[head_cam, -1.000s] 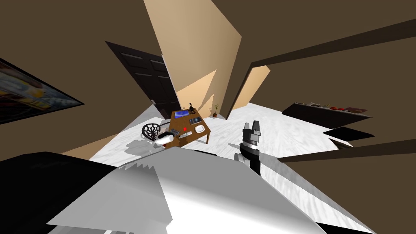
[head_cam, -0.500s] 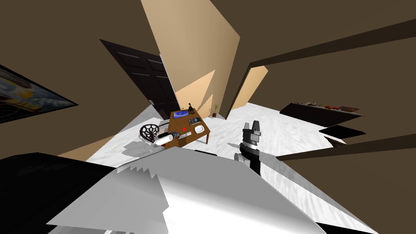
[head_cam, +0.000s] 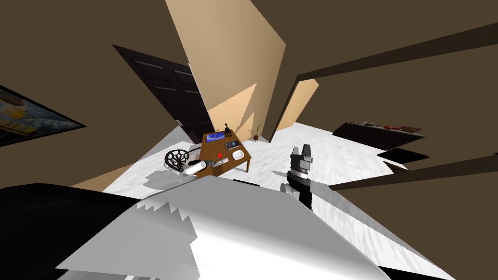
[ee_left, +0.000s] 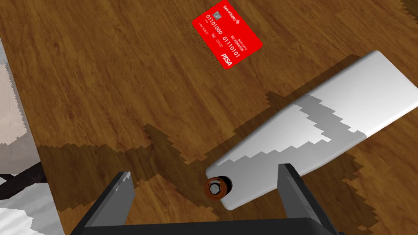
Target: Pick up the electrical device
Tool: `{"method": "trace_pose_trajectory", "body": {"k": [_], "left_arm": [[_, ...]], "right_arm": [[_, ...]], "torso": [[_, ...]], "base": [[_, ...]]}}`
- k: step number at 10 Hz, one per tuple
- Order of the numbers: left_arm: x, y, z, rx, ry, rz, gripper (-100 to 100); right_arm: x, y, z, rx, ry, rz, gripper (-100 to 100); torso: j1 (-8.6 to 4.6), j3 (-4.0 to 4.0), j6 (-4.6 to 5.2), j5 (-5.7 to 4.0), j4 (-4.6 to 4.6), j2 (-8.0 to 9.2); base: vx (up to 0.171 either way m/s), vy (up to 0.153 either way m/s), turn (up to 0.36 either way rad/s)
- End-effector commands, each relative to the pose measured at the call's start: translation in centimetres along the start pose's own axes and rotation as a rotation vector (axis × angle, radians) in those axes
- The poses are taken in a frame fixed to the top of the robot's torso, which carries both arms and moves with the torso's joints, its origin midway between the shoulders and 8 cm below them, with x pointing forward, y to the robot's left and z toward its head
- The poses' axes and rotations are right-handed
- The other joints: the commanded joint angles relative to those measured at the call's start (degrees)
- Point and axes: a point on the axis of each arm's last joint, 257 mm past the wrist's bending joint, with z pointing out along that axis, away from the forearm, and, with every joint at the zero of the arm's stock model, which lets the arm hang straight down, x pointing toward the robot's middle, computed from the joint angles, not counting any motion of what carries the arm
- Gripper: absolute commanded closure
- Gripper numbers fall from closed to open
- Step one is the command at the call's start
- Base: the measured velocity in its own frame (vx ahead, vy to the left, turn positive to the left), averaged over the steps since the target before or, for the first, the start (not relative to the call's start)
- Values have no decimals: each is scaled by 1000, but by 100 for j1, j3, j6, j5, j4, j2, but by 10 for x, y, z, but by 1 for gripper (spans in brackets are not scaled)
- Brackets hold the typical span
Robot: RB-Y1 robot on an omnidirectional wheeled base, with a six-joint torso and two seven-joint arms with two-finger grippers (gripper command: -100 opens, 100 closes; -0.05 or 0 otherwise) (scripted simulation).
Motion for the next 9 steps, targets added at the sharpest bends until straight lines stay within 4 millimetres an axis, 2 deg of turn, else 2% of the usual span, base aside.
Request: {"method": "trace_pose_trajectory", "body": {"k": [1, 5, 6, 7, 8, 9], "left_arm": [[-11, 2, 3, -24, -44, -61, -100], [-28, 1, 5, -58, -112, -162, -100], [-25, 1, 5, -52, -100, -144, -100], [-26, 1, 5, -54, -103, -149, 0], [-32, -13, 8, -33, -109, -176, -100], [-32, -28, 8, -9, -101, -200, -100]], "right_arm": [[0, 0, 0, 0, 0, 0, 0], [0, 0, 0, 0, 0, 0, 0], [0, 0, 0, 0, 0, 0, 0], [0, 0, 0, 0, 0, 0, 0], [0, 0, 0, 0, 0, 0, 0], [0, 0, 0, 0, 0, 0, 0]], "torso": [[0, 0, 0, 0, 0, 0], [0, 0, -1, 0, 0, 1], [0, 0, 0, 0, 0, 0], [-1, 1, -1, 0, 0, 2], [-2, 2, -1, -1, 1, 3], [-2, 9, 5, -1, 3, 17]], "base": [[9, 4, -31], [8, 3, -25], [0, 0, 0], [0, 0, 0], [-45, -1, -264], [-96, 4, -433]]}}
